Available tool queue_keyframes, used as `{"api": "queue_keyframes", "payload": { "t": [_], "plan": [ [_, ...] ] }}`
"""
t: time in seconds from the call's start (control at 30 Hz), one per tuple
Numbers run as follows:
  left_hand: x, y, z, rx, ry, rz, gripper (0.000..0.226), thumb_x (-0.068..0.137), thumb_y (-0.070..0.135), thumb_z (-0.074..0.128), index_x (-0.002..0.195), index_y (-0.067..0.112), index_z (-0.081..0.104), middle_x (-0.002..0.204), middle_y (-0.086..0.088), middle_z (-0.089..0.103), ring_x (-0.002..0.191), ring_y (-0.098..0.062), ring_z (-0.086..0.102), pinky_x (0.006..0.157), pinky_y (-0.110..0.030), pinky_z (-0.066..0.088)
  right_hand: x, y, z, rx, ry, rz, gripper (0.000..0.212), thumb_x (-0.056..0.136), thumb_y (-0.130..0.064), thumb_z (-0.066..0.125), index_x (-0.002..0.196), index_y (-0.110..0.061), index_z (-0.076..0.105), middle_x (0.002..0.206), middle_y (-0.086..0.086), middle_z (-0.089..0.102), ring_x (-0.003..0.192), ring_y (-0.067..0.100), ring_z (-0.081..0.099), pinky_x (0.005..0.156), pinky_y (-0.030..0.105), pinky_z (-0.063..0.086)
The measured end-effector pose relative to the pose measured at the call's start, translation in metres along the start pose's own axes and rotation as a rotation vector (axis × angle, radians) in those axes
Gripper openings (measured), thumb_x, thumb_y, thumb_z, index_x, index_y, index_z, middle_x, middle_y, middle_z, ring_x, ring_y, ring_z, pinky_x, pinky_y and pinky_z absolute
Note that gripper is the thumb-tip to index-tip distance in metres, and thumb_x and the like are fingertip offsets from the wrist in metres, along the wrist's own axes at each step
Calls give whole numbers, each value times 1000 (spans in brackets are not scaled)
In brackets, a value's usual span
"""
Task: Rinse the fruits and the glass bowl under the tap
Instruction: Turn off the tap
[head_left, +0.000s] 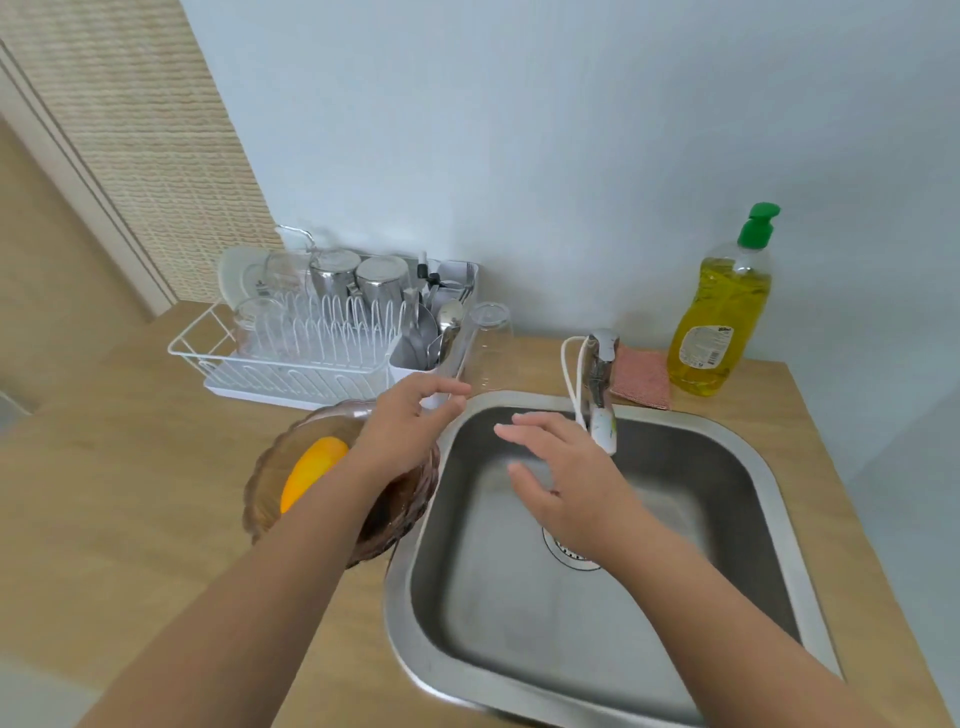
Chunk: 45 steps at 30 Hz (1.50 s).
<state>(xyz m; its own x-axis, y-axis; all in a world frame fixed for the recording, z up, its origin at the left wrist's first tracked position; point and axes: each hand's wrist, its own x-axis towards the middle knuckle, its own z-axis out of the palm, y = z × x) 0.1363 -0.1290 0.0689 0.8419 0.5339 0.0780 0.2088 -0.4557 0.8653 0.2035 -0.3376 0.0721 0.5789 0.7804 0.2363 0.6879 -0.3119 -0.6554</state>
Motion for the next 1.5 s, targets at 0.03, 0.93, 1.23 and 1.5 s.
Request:
{"api": "queue_keyframes", "payload": {
  "t": [0.03, 0.93, 1.23, 1.5],
  "plan": [
    [-7, -9, -12, 16, 31, -26, 10, 94, 25, 70, 100, 32, 75, 103, 14, 65, 79, 7, 63, 77, -11, 47, 1, -4, 10, 24, -55, 13, 45, 91, -31, 50, 134, -26, 57, 137, -7, 49, 129, 8, 42, 104, 10, 27],
    [-67, -165, -145, 243, 31, -350, 54, 106, 23, 42, 158, 24, 29, 149, -7, 53, 132, -29, 52, 107, -38, 43, 22, -53, 166, 752, -10, 740, 48, 95, 0, 48, 136, -26, 46, 96, 6, 67, 63, 14, 56, 57, 25, 49],
    [-74, -162, -196, -100, 139, -252, 53, 102, 21, 54, 150, 37, 42, 103, 4, 78, 101, -16, 71, 96, -41, 55, 23, -101, 156, 861, 117, 645, 48, 98, 1, 48, 112, -45, 50, 73, -1, 73, 54, 10, 61, 65, 35, 50],
    [-18, -117, -239, -505, 259, -217, 42, 100, 18, 57, 137, 37, 54, 99, -13, 75, 77, -16, 68, 68, -33, 55, 93, -128, 142, 975, 271, 557, 50, 101, -14, 49, 147, -29, 38, 95, 10, 70, 67, 24, 58, 62, 37, 51]
  ]
}}
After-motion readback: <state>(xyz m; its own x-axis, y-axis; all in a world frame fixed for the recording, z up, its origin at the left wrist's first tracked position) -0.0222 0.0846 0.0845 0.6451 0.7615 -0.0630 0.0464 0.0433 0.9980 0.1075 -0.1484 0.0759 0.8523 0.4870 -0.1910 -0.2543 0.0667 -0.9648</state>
